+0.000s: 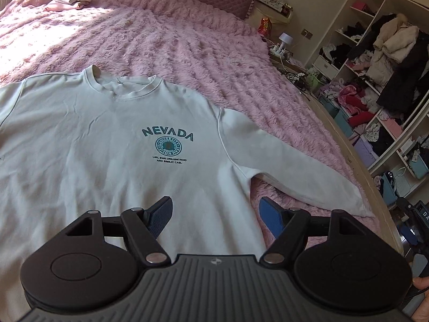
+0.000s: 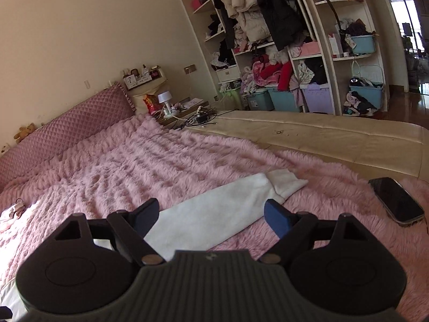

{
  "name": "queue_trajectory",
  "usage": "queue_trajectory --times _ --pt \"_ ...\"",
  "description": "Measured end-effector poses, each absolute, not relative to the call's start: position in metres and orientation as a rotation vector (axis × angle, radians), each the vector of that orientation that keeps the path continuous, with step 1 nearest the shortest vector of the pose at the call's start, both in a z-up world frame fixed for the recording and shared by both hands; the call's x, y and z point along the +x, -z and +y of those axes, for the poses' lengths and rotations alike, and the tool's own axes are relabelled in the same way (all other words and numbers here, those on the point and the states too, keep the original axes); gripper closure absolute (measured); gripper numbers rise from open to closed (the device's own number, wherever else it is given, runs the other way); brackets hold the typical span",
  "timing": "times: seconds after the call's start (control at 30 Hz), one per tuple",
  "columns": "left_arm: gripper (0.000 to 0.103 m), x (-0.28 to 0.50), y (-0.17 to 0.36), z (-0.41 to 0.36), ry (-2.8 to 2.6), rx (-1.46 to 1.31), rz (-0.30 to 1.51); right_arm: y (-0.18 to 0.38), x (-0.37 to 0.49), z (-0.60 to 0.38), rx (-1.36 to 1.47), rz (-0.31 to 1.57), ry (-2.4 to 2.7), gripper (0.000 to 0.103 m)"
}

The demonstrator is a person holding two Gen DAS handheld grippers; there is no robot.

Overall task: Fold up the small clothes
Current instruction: 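Grasp the sweatshirt sleeve cuff with the right gripper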

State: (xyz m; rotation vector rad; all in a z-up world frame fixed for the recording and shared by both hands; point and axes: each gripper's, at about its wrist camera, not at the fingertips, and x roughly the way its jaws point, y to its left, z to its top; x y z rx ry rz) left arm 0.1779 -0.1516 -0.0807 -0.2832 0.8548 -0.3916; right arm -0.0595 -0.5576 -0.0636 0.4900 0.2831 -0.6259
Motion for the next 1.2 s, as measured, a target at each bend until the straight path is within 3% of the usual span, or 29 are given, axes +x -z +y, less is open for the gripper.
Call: queue_trajectory --times 0.17,0.23,0.47,0.7,0.73,0.77,0.83,1.2 --pt "0.017 0.212 0.113 -0.189 0.453 -0.389 0.871 0.111 -0.045 -0.654 0.769 0.248 0.645 0.049" --pt "0.017 0.226 0.127 -0.203 0.457 -0.405 0.903 0.13 -0.038 -0.677 0.856 0.263 0.635 0.053" --pt "0.017 0.252 0.161 -0.245 0.525 -0.378 0.968 0.183 -0.005 -0.713 1.0 0.258 0.676 0.053" --pt "0.016 0.252 0.18 -0.254 0.533 -0.365 0.998 0.19 0.012 -0.73 1.036 0.189 0.708 0.051" --pt "0.015 0.253 0.181 -0.255 0.533 -0.371 0.997 0.19 0.015 -0.732 1.028 0.188 0.707 0.06" --pt "0.015 0.253 0.181 -0.255 0.533 -0.374 0.997 0.19 0.018 -0.733 1.014 0.189 0.714 0.081" --pt "0.015 0.254 0.18 -0.256 0.534 -0.373 0.997 0.19 0.021 -0.737 1.018 0.196 0.725 0.099" --pt "0.015 0.262 0.167 -0.249 0.545 -0.406 0.971 0.166 0.016 -0.725 1.013 0.142 0.701 0.101"
